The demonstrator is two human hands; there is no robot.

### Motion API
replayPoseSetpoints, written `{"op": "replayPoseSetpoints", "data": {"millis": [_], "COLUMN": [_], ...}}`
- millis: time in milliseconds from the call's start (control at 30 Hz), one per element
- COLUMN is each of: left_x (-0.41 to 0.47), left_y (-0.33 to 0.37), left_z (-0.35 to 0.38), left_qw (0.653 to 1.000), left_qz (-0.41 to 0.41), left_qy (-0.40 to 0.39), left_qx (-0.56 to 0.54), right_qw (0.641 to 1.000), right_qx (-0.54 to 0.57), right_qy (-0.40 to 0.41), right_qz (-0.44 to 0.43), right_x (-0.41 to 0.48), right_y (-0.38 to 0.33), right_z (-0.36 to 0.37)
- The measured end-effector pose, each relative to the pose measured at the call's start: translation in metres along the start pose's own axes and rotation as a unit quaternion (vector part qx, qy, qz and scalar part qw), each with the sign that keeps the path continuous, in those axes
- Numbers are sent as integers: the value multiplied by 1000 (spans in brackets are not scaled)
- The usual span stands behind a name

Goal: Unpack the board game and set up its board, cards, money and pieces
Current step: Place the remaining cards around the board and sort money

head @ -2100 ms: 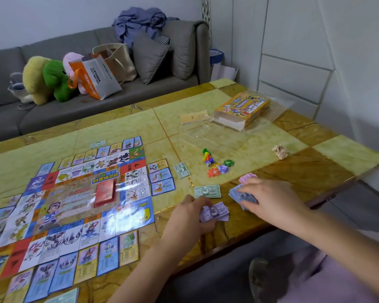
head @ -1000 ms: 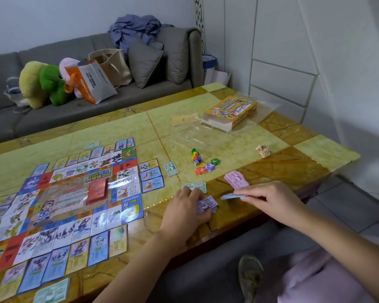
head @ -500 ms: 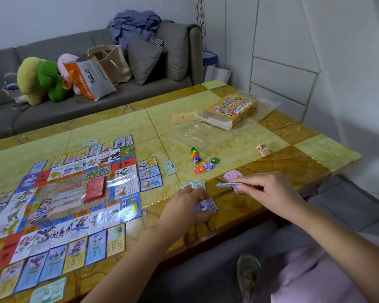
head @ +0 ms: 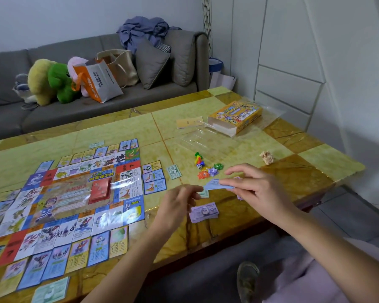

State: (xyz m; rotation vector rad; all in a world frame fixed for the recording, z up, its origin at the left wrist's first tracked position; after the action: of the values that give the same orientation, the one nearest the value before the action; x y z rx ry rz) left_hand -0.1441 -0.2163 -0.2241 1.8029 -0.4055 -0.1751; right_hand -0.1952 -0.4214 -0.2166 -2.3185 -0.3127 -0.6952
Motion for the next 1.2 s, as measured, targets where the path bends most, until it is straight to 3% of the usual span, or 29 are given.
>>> {"op": "replayPoseSetpoints", "data": {"millis": [67,133,200,333,500,567,667,833,900,1033,1200], "left_x": [-2,-7,-13,-16,-28,-34,-39,-43,-42,-44,-51], "left_y": [13,21,25,20,12,10,5,-2,-8,-11,-21], "left_z": [-1,-5,-7,-25,-54,-61,-72,-86,-95,-107,-104], "left_qw": [952,910,904,921,939,952,971,984,983,968,954], "left_qz": [-149,-186,-160,-120,-110,-100,-86,-75,-71,-72,-61], "left_qy": [-39,-89,-93,-36,-28,-48,-77,-70,-54,-5,44], "left_qx": [-265,-361,-386,-369,-326,-285,-209,-146,-163,-239,-290], "right_qw": [999,997,995,995,984,974,969,956,940,866,837], "right_qx": [-1,-13,-26,-26,112,108,44,49,99,285,324], "right_qy": [5,2,-18,-76,-91,-131,-194,-201,-196,-172,-170], "right_qz": [-34,-71,-90,-59,109,152,144,206,262,373,407], "right_x": [1,2,5,10,24,30,36,47,53,61,62], "right_y": [-10,-19,-25,-31,-52,-61,-79,-98,-101,-106,-117], "right_z": [5,12,19,33,47,57,77,99,106,114,125]}}
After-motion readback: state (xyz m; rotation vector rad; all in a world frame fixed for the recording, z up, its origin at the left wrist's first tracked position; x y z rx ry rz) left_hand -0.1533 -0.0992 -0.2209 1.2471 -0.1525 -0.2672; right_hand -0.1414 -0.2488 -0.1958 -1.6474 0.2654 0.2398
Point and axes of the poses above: each hand's wrist, its own x-axis towards the middle knuckle, its own z-axis out of the palm, y = z × x, the point moved 1 cm from there along x, towards the middle knuckle, and after that the axes turned 12 degrees about z, right-handed, at the moved point
